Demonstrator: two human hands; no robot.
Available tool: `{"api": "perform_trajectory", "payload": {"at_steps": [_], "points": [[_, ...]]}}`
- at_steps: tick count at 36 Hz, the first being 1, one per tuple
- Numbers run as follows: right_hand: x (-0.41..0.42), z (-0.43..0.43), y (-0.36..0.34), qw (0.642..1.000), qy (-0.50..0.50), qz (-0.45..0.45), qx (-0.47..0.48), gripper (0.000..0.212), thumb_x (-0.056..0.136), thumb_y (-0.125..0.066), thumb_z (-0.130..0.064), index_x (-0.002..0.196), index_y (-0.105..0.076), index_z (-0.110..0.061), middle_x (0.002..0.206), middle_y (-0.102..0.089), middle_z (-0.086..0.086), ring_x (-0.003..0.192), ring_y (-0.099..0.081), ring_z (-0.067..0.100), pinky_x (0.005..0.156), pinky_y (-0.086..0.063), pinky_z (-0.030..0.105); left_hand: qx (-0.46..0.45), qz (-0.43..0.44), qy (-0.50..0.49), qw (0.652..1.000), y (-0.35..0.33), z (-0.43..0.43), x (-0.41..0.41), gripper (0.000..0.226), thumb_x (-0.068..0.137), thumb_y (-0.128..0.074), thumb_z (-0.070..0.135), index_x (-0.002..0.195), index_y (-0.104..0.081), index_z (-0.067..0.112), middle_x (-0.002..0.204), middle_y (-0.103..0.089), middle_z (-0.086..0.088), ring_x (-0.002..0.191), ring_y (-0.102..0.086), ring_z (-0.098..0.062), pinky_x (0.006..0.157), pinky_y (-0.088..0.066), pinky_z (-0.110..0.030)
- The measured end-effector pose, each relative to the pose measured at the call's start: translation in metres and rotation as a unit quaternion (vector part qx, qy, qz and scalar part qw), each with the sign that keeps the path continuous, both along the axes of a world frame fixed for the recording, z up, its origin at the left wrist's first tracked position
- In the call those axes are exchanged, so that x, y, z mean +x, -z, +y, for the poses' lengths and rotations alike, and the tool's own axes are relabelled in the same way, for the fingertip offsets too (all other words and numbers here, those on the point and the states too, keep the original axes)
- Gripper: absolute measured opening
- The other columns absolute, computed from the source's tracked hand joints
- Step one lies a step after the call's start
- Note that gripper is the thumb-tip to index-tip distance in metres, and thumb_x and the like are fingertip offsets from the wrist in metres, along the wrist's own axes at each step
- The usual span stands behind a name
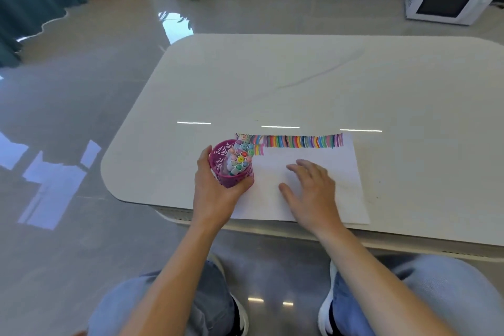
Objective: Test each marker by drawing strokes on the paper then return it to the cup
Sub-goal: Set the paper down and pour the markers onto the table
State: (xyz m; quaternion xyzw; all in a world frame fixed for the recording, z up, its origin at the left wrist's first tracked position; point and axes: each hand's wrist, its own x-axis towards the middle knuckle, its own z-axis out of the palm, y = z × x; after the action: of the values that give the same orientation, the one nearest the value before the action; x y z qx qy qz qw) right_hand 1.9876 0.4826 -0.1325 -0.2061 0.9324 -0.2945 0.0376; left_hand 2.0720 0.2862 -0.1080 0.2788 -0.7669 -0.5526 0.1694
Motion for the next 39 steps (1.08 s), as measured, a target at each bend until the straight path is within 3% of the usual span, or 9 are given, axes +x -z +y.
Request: {"api": "perform_trajectory", "payload": {"at_steps": [2,7,17,22,29,32,35,37,39], "points": [[0.001,-0.010,0.004,1.000,-0.015,-0.003,0.011,0.050,0.097,-0.062,-0.047,0.142,-0.056,-0.026,0.151,-0.048,-0.003,0.143,-0.037,0.020,0.116,-0.027,0.038,-0.008,-0.002,-0.001,1.000,0.001,0.001,-0.001,0.110,0.060,-0.093,0.046,0.146,-0.026,0.041,0.133,-0.052,0.018,0.116,-0.058,0.002,0.090,-0.051,-0.017],[-0.001,-0.016,0.013,0.998,-0.028,-0.010,0.057,0.057,0.096,-0.060,-0.051,0.146,-0.051,-0.025,0.156,-0.043,-0.004,0.146,-0.033,0.021,0.118,-0.023,0.038,-0.034,0.008,-0.021,0.999,-0.002,-0.003,-0.004,0.086,0.057,-0.092,0.050,0.127,-0.041,0.052,0.114,-0.060,0.032,0.103,-0.060,0.013,0.075,-0.049,-0.004],[-0.023,0.005,0.004,0.997,0.028,-0.047,0.045,0.055,0.095,-0.063,-0.045,0.145,-0.051,-0.025,0.154,-0.040,-0.006,0.146,-0.030,0.017,0.120,-0.020,0.037,0.007,0.010,-0.056,0.998,-0.006,-0.045,-0.005,0.096,0.054,-0.094,0.030,0.135,-0.044,0.044,0.116,-0.059,0.032,0.105,-0.062,0.007,0.093,-0.058,-0.036],[-0.027,0.008,0.002,0.997,0.053,-0.046,0.038,0.052,0.094,-0.065,-0.040,0.142,-0.054,-0.023,0.152,-0.043,-0.003,0.144,-0.032,0.020,0.118,-0.022,0.039,0.011,0.005,-0.056,0.998,-0.007,-0.055,-0.001,0.101,0.062,-0.092,0.020,0.141,-0.036,0.048,0.119,-0.054,0.032,0.107,-0.060,0.007,0.091,-0.056,-0.027],[-0.028,-0.004,-0.001,0.992,0.108,-0.041,0.040,0.054,0.088,-0.069,-0.034,0.139,-0.055,-0.022,0.149,-0.045,0.000,0.141,-0.033,0.021,0.115,-0.020,0.042,-0.006,0.028,-0.040,0.999,-0.013,-0.070,0.006,0.096,0.068,-0.087,0.004,0.136,-0.041,0.055,0.125,-0.054,0.027,0.110,-0.061,0.001,0.087,-0.059,-0.029],[-0.024,-0.021,-0.006,0.995,0.100,-0.018,0.000,0.056,0.087,-0.072,-0.031,0.139,-0.055,-0.021,0.147,-0.047,0.002,0.139,-0.036,0.023,0.114,-0.023,0.043,-0.013,0.034,-0.046,0.998,-0.013,-0.073,0.008,0.090,0.069,-0.085,0.002,0.136,-0.046,0.048,0.128,-0.054,0.022,0.112,-0.059,0.003,0.090,-0.059,-0.030],[-0.019,-0.050,-0.015,0.998,0.039,-0.010,-0.057,0.059,0.088,-0.075,-0.044,0.139,-0.055,-0.022,0.143,-0.050,-0.002,0.137,-0.038,0.020,0.111,-0.025,0.037,-0.026,0.040,-0.042,0.998,-0.013,-0.074,0.009,0.085,0.070,-0.084,0.001,0.136,-0.049,0.040,0.132,-0.052,0.012,0.114,-0.056,0.006,0.092,-0.058,-0.029],[-0.012,-0.074,-0.025,0.993,-0.015,-0.045,-0.110,0.067,0.085,-0.076,-0.055,0.140,-0.054,-0.024,0.137,-0.049,-0.010,0.133,-0.039,0.014,0.108,-0.026,0.029,-0.052,0.041,-0.035,0.997,-0.012,-0.074,0.009,0.083,0.071,-0.086,0.007,0.136,-0.047,0.039,0.132,-0.049,0.012,0.116,-0.052,0.010,0.093,-0.056,-0.024],[-0.005,-0.099,-0.035,0.977,-0.056,-0.106,-0.176,0.079,0.075,-0.077,-0.064,0.141,-0.052,-0.028,0.127,-0.047,-0.015,0.122,-0.045,0.011,0.104,-0.035,0.025,-0.089,0.039,-0.023,0.995,-0.010,-0.074,0.009,0.083,0.071,-0.090,0.018,0.139,-0.046,0.036,0.134,-0.045,0.011,0.123,-0.049,0.002,0.094,-0.052,-0.019]]}}
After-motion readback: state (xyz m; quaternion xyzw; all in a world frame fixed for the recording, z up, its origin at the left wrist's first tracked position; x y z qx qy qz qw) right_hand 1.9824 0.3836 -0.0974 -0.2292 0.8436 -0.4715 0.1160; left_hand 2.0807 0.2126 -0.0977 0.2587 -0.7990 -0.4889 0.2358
